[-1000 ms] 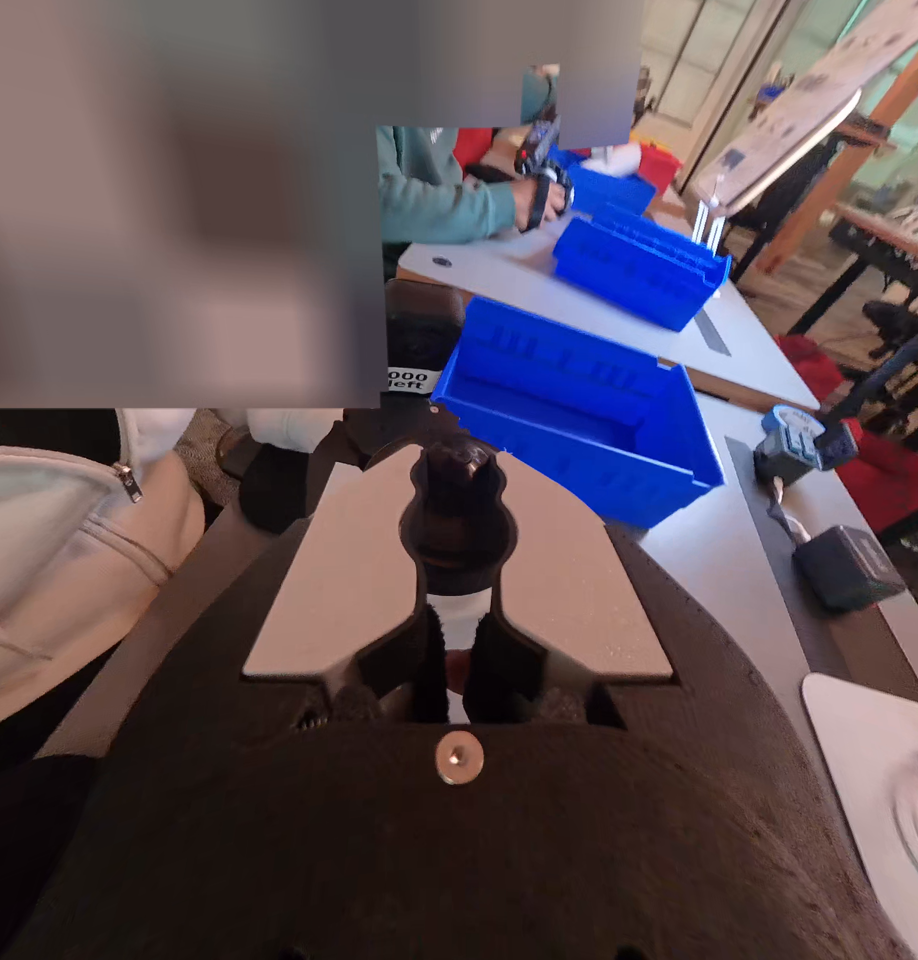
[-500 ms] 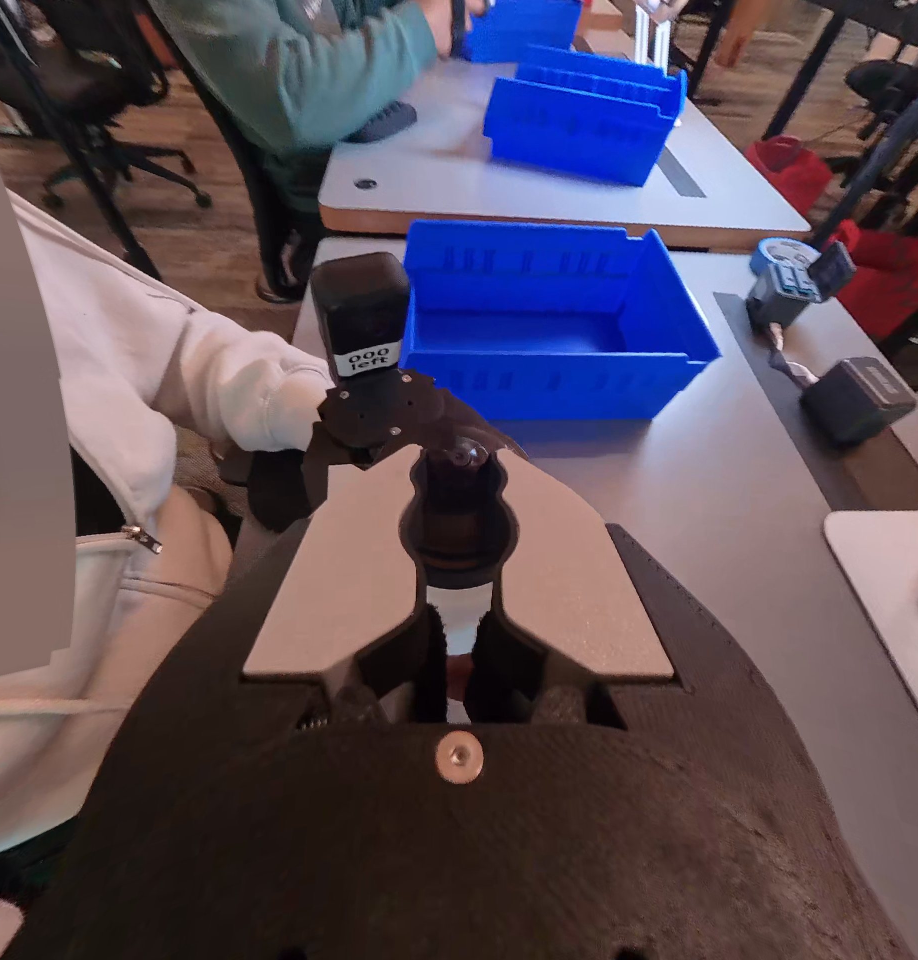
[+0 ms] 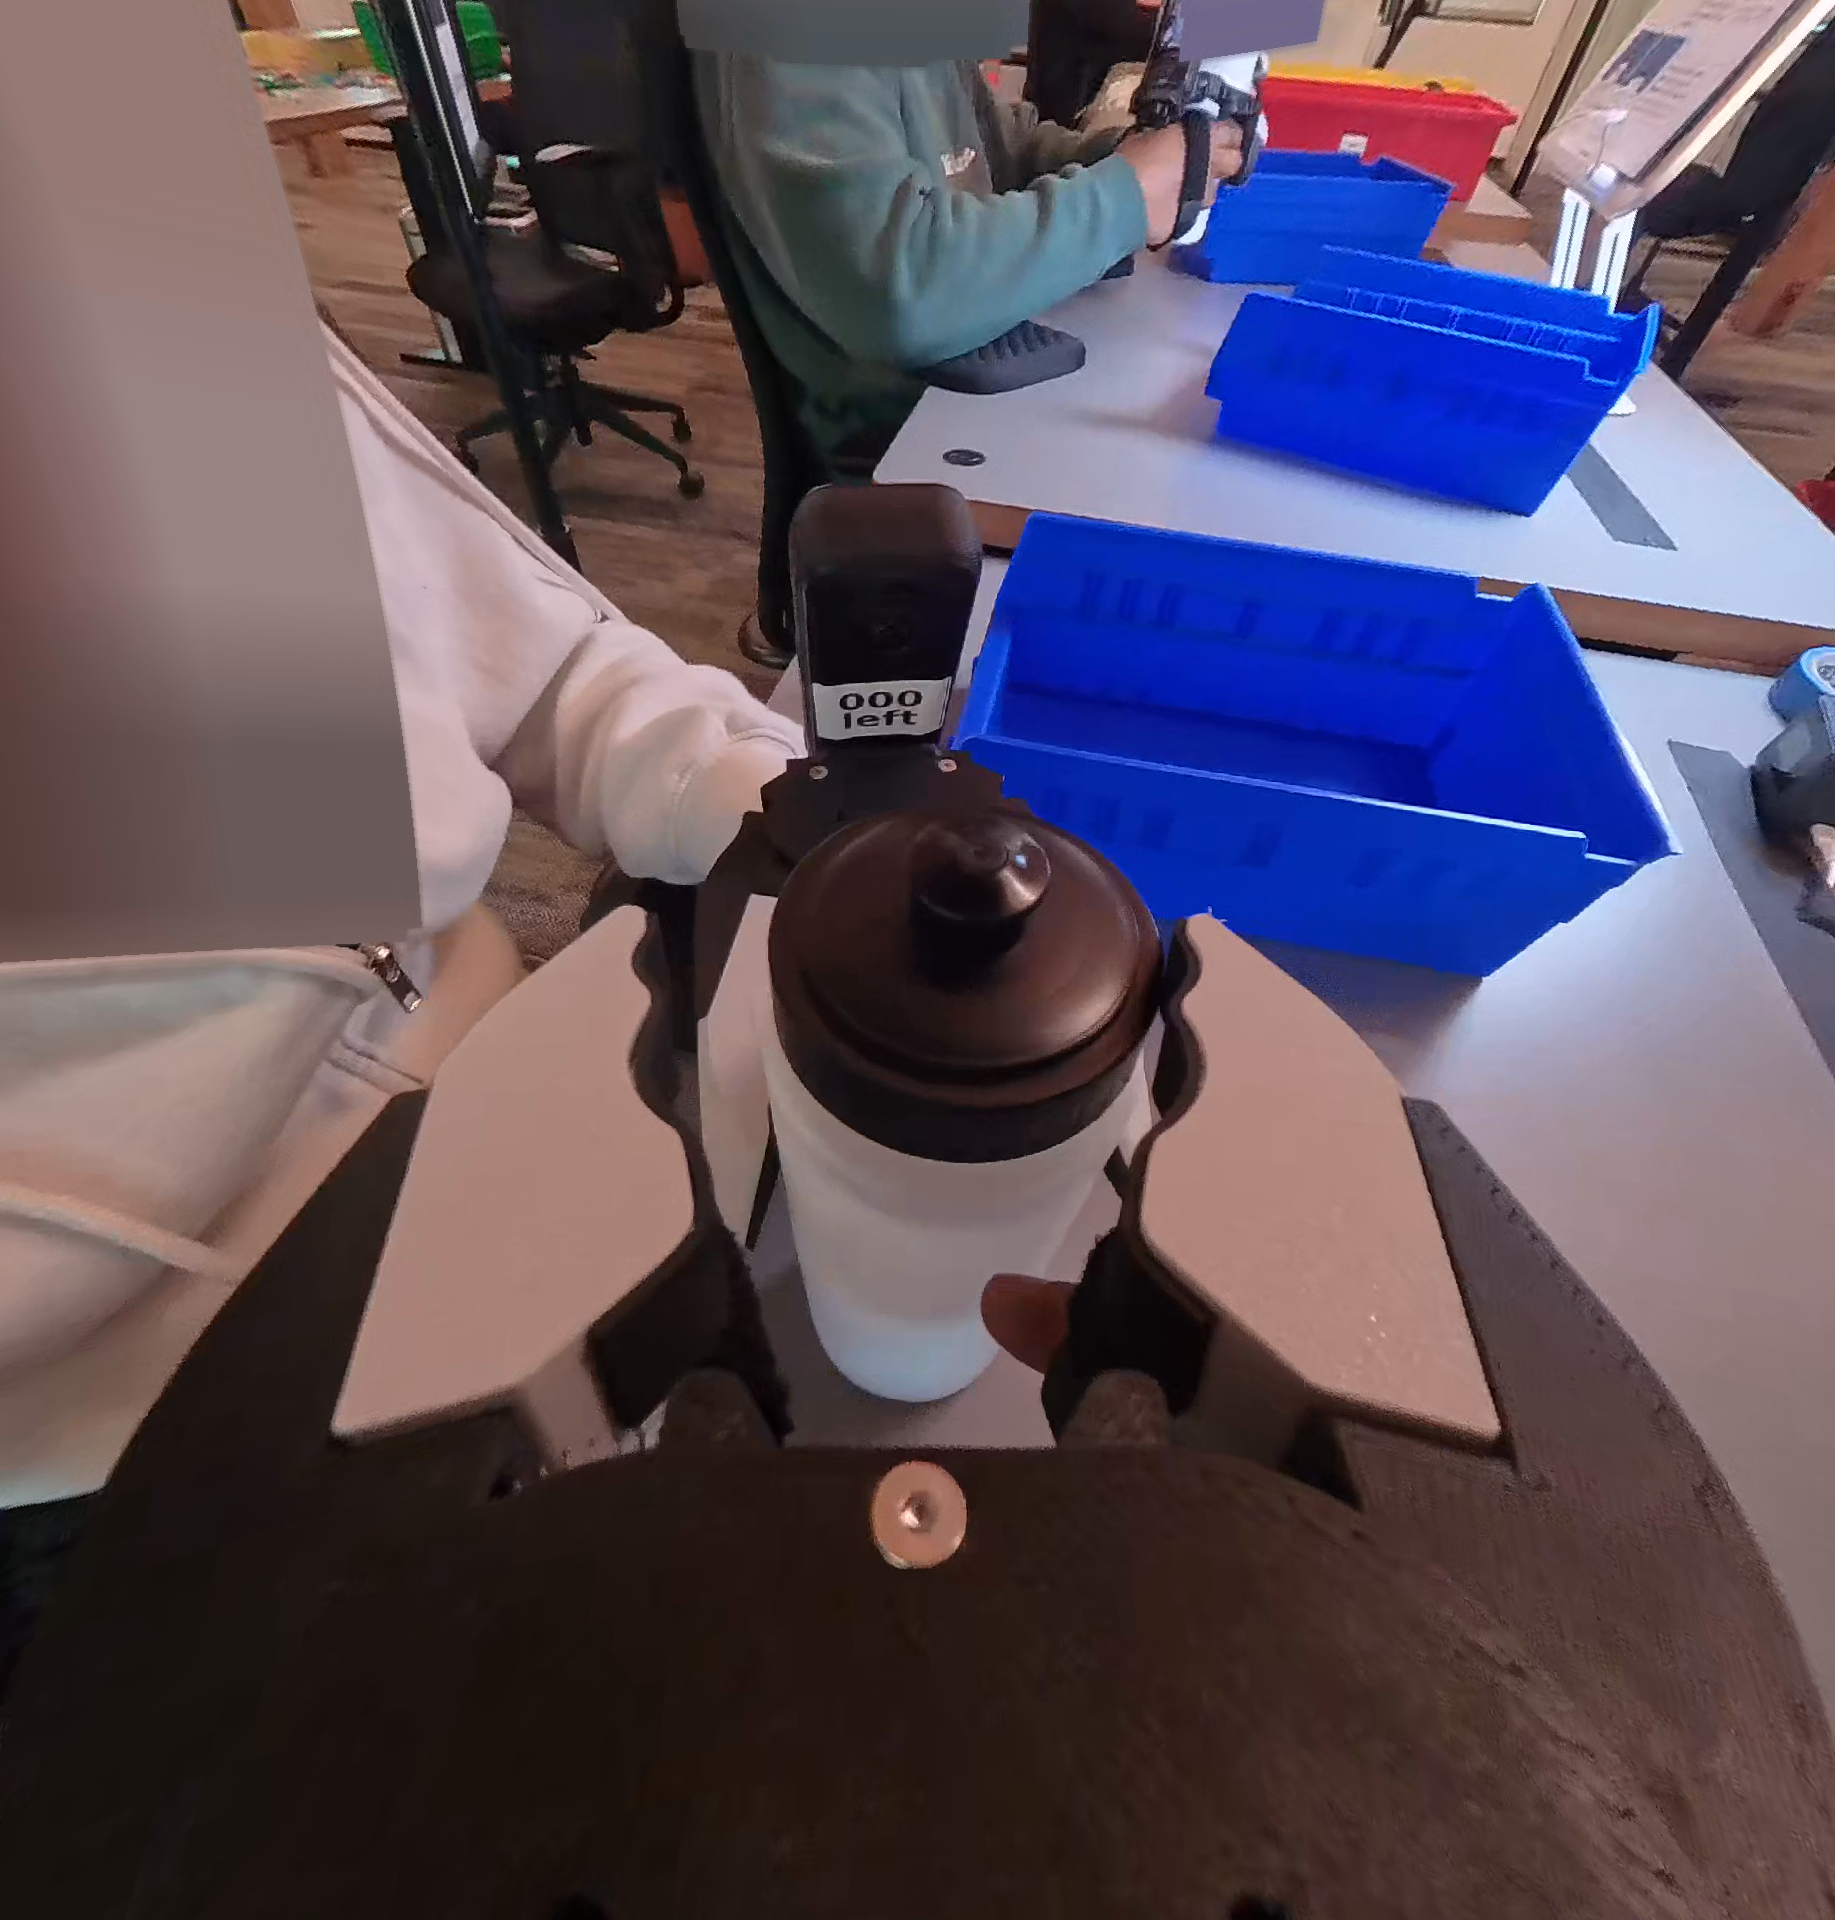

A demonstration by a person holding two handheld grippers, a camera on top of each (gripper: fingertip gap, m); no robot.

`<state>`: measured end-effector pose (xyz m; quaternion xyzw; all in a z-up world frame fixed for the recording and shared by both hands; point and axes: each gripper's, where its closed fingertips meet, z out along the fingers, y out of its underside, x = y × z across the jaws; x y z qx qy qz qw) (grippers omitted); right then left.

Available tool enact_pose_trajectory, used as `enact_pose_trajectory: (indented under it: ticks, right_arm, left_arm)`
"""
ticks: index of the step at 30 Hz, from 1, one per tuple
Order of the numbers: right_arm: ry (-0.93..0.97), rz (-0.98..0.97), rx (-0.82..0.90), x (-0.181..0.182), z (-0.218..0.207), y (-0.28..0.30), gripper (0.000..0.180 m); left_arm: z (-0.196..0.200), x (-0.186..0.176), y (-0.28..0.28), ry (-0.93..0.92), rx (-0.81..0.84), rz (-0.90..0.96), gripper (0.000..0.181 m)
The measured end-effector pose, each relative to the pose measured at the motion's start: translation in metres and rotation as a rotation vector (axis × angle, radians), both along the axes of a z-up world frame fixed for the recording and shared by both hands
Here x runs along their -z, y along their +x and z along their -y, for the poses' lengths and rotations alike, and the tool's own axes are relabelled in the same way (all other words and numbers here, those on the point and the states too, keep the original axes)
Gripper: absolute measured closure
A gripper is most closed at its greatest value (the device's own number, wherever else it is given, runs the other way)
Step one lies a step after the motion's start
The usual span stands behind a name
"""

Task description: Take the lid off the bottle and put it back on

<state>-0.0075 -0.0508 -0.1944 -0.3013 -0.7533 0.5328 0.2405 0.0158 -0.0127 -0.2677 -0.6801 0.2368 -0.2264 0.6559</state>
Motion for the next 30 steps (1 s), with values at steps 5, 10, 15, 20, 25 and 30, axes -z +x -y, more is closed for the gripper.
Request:
enact_pose_trajectory:
  ticks: [5, 10, 15, 20, 25, 30]
  right_arm:
    - [0.048, 0.04, 0.019, 0.001, -0.012, 0.015, 0.099]
    - [0.051, 0.07, -0.017, 0.001, -0.019, 0.035, 0.119]
    - [0.025, 0.005, 0.022, 0.001, -0.027, 0.022, 0.1]
    - [-0.042, -0.094, -0.089, -0.003, 0.0, 0.001, 0.079]
    - [0.004, -0.037, -0.073, 0.002, -0.004, 0.006, 0.078]
    - [-0.041, -0.002, -0.051, -0.001, -0.017, 0.02, 0.098]
  left_arm:
    - [0.0, 0.0, 0.0, -0.001, -0.001, -0.006, 0.093]
    - [0.002, 0.0, 0.002, 0.009, 0.0, -0.022, 0.093]
    - [0.0, 0.0, 0.0, -0.001, -0.002, 0.0, 0.093]
    - [-0.001, 0.0, 0.0, -0.002, -0.006, 0.001, 0.093]
    - [-0.006, 0.0, -0.007, -0.011, -0.057, 0.009, 0.093]
    - [-0.005, 0.001, -0.006, -0.005, -0.056, -0.01, 0.093]
